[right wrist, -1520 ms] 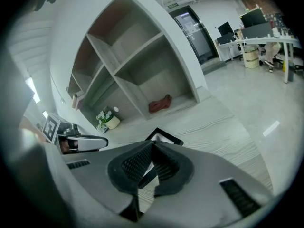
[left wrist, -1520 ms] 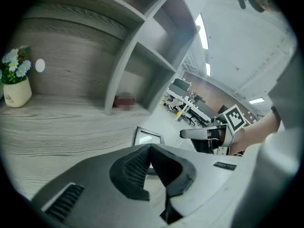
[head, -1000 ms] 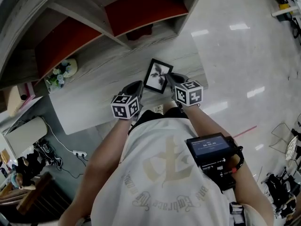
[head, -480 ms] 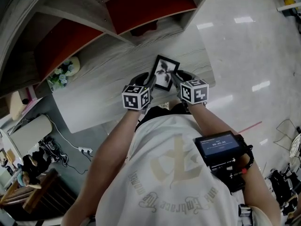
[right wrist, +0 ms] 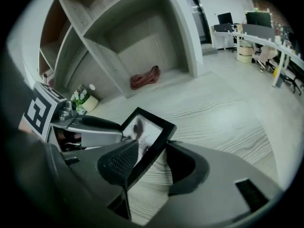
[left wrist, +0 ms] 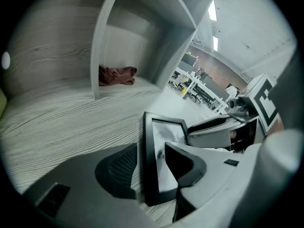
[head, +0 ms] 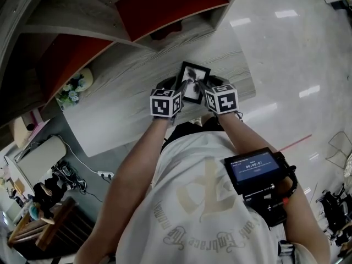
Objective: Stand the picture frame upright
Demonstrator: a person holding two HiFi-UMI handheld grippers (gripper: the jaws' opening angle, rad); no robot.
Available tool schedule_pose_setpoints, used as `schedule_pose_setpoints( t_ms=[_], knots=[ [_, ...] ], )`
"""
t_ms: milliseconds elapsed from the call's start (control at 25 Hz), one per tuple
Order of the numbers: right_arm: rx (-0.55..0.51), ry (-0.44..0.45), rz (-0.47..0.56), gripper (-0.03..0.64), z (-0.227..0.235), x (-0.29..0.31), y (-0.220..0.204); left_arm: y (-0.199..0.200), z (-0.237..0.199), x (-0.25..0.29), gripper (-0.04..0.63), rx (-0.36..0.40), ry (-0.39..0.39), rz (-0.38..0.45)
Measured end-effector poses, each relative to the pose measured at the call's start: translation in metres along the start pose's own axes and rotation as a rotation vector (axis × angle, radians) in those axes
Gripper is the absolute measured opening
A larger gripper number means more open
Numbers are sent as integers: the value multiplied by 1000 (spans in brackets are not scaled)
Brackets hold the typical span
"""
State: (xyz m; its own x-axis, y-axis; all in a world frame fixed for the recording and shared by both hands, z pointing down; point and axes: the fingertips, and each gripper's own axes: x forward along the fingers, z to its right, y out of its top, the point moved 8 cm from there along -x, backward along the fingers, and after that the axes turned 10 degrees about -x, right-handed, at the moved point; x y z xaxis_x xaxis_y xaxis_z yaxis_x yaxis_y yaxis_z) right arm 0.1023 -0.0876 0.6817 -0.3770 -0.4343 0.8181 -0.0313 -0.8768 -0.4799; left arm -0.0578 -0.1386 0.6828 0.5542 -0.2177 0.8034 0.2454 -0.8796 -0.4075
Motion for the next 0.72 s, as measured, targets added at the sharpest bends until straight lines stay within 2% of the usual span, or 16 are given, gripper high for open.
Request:
schedule_pose_setpoints(
  t_ms=[240,400,440,600,720],
  knots=[
    [-112,2,3,190,-6,-1,9,2,6,-4,144,-14,30,6],
    [-156,-34,-8,180,-6,-2,11,3,8,-5,143,-37,46,-1],
    [-147,-46,-2,152,-5,-4,11,3,10,-6,143,-38,45,-8],
    [-78,-70,21,132,-1,-4,12,7,9,-5,134,-56,38,-30],
    [-19,-64,35,113,0,-3,14,9,6,-6,118,-157,46,-40]
  ],
)
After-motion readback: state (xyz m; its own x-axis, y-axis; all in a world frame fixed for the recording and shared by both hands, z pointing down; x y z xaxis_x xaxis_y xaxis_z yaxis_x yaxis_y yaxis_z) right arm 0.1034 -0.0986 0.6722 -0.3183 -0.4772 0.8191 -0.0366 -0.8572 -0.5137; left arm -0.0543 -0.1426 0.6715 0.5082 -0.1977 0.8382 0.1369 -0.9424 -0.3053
